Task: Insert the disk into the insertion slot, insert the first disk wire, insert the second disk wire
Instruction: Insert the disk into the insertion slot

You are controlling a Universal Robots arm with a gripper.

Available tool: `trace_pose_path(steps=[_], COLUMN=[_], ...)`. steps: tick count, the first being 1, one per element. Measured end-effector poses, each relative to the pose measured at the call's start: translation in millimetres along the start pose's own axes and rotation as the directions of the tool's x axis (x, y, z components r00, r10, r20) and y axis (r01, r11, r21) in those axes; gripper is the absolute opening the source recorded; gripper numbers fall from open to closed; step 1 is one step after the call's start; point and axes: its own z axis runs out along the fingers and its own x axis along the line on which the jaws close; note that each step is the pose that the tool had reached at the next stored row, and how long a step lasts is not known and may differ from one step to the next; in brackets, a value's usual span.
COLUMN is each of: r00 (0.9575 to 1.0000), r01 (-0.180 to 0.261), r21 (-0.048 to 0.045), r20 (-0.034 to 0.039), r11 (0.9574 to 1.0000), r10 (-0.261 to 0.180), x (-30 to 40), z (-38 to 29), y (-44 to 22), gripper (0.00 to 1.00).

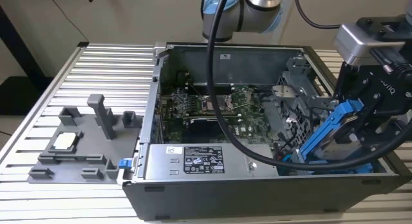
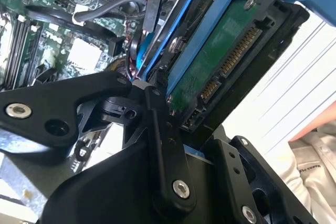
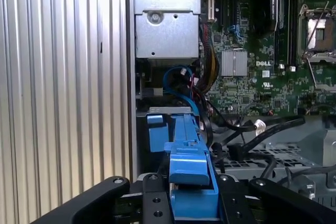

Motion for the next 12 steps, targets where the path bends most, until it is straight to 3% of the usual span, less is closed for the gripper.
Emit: trace_pose_path(steps=[5,8,12], r00=[1.0000,1.0000,1.0000], r01=[0.000,0.000,0.000], r21=[0.0001,0.0001,0.0001], r20=[-0.0001,0.0002,0.0003], r11=[1.0000,1.0000,1.0000], r10=[0.000,0.000,0.000], x=[0.5,0.5,0.6], z=[8.7,10.7,11.0], y=[-0.1,0.0,0.0], gripper=[0.33,0.33,0.47])
